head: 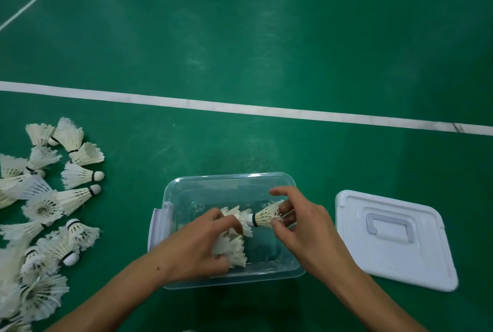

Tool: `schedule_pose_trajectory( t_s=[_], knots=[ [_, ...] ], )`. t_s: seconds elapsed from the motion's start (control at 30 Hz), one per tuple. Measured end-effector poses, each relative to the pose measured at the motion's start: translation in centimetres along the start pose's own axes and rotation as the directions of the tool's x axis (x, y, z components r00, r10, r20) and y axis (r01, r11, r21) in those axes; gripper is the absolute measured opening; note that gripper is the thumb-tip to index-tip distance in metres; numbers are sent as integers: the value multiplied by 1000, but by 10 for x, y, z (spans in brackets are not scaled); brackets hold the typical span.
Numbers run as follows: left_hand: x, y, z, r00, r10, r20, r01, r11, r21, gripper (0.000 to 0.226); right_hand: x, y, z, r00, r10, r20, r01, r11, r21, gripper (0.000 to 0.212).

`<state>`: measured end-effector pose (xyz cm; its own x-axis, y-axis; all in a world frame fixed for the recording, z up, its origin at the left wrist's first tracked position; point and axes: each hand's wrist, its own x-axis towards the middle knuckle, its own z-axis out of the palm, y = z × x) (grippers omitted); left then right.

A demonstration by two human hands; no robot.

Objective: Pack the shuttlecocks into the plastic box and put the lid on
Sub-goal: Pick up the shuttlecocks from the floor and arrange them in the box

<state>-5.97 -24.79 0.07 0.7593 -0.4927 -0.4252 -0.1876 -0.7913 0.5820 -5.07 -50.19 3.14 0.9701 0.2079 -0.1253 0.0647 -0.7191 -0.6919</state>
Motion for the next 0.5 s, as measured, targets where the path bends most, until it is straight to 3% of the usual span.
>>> schedule_pose_trajectory(
  t_s=[0.13, 0.27, 0.5],
  knots=[
    [19, -4, 2, 996, -20, 90, 6, 988, 154, 63, -2, -1, 0, 1000, 1, -11, -2, 998, -66, 50],
    [34, -4, -5, 978, -7, 208, -76, 919, 387, 73, -2, -3, 2, 1000, -11, 1, 11, 989, -150, 51],
    [30, -5, -8, 978, -24, 208, -54, 930, 365, 71, -3, -8, 19, 992, -3, 124, 41, 952, -302, 50]
  ],
)
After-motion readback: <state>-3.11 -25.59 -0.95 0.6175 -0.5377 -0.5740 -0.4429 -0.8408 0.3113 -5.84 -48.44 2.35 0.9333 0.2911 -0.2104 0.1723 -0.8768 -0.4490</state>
